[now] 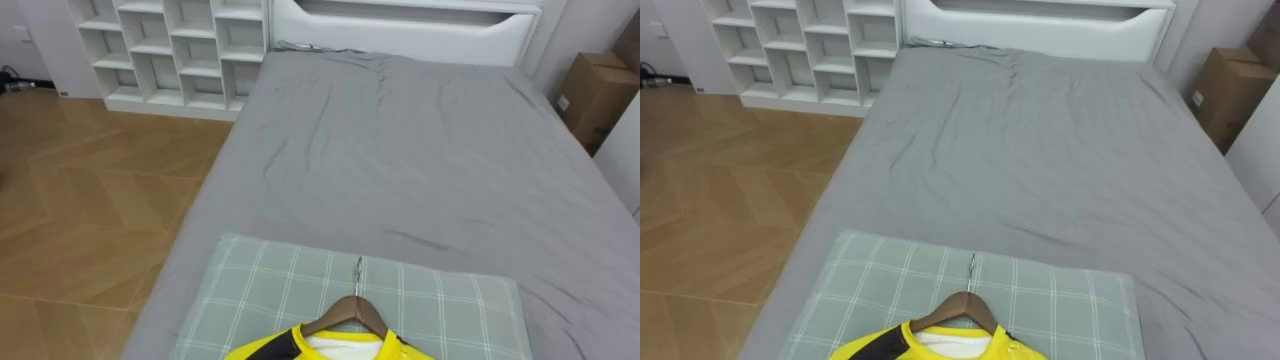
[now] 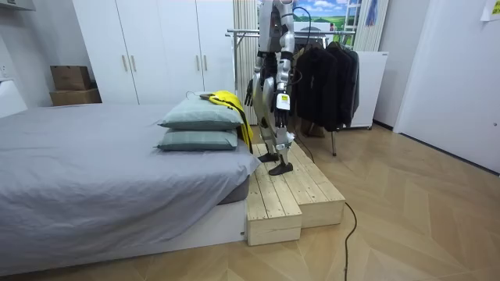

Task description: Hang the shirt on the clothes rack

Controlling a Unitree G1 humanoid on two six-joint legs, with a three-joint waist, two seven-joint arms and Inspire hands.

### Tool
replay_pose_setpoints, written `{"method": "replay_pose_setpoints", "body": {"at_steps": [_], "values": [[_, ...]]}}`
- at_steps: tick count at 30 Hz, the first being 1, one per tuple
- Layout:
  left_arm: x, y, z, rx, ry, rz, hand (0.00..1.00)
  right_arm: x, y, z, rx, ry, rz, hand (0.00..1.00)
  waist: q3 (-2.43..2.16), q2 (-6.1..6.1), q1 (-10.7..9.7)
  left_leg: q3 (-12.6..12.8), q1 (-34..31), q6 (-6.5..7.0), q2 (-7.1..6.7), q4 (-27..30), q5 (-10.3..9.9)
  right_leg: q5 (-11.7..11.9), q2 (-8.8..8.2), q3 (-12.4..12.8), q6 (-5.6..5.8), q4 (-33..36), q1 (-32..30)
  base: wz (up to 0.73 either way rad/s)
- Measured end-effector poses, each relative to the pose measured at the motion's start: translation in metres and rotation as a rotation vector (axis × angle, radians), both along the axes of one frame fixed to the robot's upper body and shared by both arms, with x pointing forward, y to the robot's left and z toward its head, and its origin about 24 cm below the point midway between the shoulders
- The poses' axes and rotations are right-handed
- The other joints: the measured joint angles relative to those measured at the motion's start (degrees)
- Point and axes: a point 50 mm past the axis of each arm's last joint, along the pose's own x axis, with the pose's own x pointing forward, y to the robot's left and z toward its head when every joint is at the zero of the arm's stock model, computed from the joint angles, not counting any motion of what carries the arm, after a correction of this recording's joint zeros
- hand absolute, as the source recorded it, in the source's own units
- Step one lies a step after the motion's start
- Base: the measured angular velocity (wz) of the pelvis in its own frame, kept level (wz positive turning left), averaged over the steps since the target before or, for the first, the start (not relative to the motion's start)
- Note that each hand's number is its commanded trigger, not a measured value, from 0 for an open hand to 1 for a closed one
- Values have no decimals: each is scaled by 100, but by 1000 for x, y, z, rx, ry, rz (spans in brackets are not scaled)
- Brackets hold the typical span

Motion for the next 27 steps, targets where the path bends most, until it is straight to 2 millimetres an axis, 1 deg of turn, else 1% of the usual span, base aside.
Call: {"method": "replay_pose_setpoints", "body": {"at_steps": [15,27], "values": [[2,0,0,3,-15,-8,0,2,2,0,14,-22,28,0,-2,-1,10,-13,-6,0,2,4,0,0,4,-19,0,-6,2,0],[1,-1,0,0,-10,-22,0,2,2,0,12,-30,33,0,1,-25,8,-13,-8,0,0,18,0,0,0,3,0,-7,5,0]]}}
